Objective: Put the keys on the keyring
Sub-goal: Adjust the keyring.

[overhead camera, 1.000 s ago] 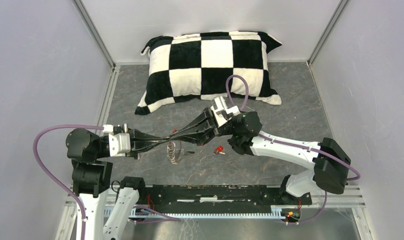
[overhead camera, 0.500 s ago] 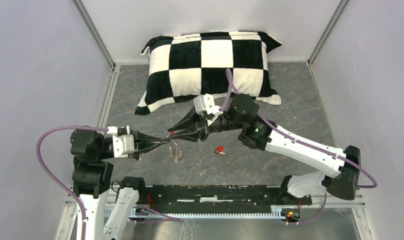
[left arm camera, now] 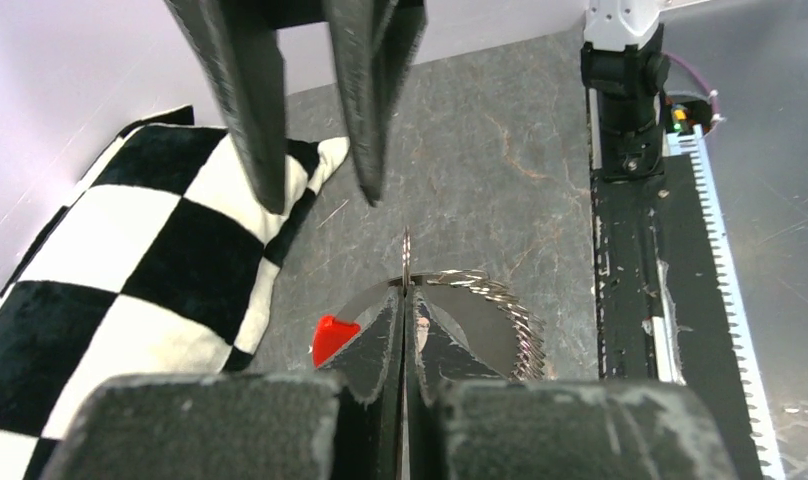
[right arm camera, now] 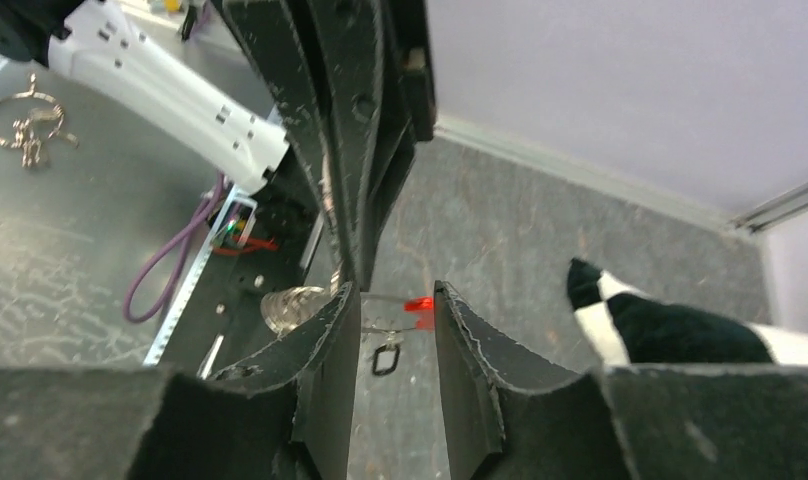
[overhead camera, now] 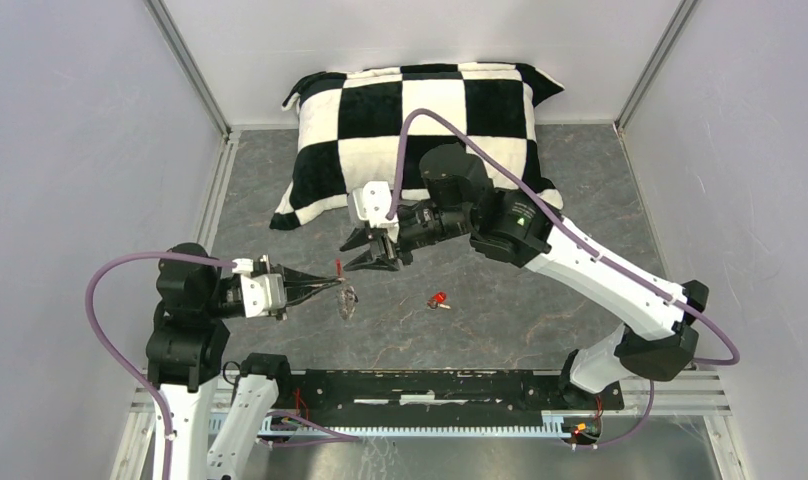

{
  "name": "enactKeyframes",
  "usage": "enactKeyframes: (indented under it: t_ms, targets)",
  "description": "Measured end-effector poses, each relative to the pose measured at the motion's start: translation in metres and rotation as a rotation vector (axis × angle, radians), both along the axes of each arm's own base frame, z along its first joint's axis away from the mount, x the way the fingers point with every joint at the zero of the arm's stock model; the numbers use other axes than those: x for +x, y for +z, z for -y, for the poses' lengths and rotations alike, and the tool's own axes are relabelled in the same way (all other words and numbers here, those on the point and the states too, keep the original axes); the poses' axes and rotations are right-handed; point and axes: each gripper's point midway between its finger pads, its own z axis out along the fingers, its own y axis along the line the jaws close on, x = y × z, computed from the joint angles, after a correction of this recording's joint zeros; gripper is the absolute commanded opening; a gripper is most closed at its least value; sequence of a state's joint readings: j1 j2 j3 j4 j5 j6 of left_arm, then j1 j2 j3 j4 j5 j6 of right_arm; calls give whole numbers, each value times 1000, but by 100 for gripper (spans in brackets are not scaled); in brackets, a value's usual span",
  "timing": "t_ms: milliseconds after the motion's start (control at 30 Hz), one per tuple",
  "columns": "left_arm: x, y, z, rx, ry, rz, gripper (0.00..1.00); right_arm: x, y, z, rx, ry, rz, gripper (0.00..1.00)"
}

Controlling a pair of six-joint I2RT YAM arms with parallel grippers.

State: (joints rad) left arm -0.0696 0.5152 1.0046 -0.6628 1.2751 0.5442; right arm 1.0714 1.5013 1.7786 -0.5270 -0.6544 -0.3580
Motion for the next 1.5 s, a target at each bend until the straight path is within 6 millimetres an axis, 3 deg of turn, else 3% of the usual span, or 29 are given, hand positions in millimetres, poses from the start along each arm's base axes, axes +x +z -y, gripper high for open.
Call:
enactKeyframes:
  t_ms: [200, 433, 600, 933, 1500]
  targets:
    - [7, -16, -3, 36, 21, 2, 2, -4, -37, -2, -134, 22, -41, 39]
    - [13, -32, -6, 77, 46, 6, 2, -17, -57, -12, -199, 56, -67, 39]
    - [14, -37, -8, 94, 53, 11, 2, -20, -61, -15, -222, 51, -66, 38]
    - [15, -40, -9, 106, 60, 18, 2, -5, -54, -15, -225, -46, -30, 36]
    - [14, -42, -10, 110, 66, 3, 2, -11, -58, -16, -240, -42, -38, 38]
